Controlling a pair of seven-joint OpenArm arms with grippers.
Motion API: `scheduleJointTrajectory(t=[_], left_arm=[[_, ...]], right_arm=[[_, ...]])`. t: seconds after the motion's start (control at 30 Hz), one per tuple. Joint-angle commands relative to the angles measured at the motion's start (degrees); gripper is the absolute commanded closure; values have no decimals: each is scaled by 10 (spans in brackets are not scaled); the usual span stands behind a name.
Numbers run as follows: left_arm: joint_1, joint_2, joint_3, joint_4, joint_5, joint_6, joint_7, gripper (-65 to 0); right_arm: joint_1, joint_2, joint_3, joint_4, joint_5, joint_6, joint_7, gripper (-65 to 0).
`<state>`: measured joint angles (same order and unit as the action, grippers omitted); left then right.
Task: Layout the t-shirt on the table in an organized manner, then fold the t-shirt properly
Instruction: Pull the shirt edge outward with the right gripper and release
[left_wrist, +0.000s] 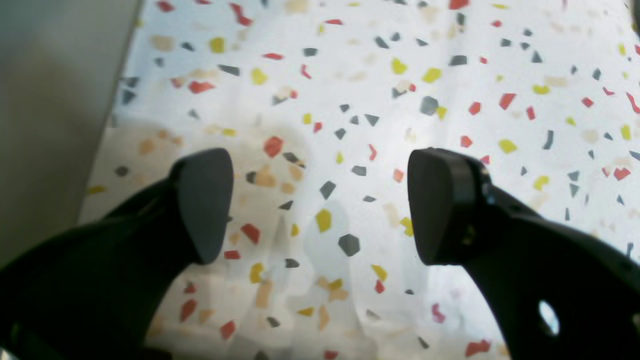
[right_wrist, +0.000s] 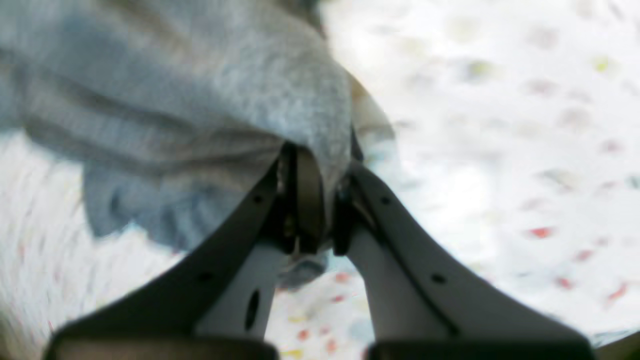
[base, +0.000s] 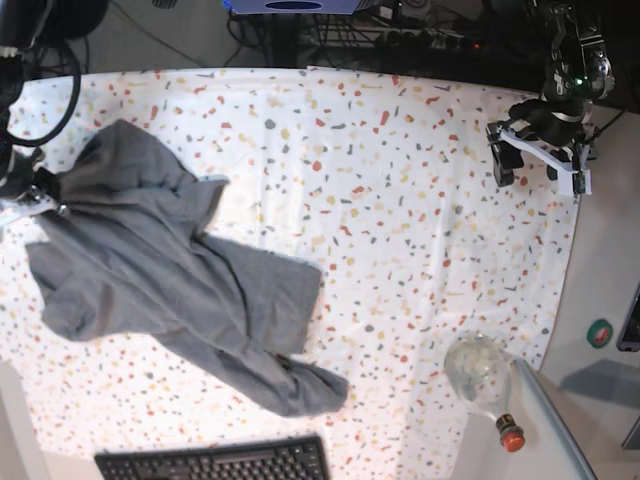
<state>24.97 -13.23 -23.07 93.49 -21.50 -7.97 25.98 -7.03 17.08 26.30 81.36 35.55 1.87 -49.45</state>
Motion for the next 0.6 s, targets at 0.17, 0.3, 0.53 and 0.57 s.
scheduleJointTrajectory(t=[0.17,0.3,0.53,0.57], left_arm=[[4,-16,-10,9,-3,1,-13,-517],[6,-24,-10,9,-3,1,-13,-517],[15,-21,-33,9,-3,1,-13,-517],[16,-22,-33,9,-3,1,-13,-517]], right_arm=[[73,94,5,-131,2,-1,11,0],[35,110,-54,-9,3,2,14,-291],[-21,80,-237,162,-82,-2,83,-386],[-12,69,-263,157,-110,-2,84,-386]])
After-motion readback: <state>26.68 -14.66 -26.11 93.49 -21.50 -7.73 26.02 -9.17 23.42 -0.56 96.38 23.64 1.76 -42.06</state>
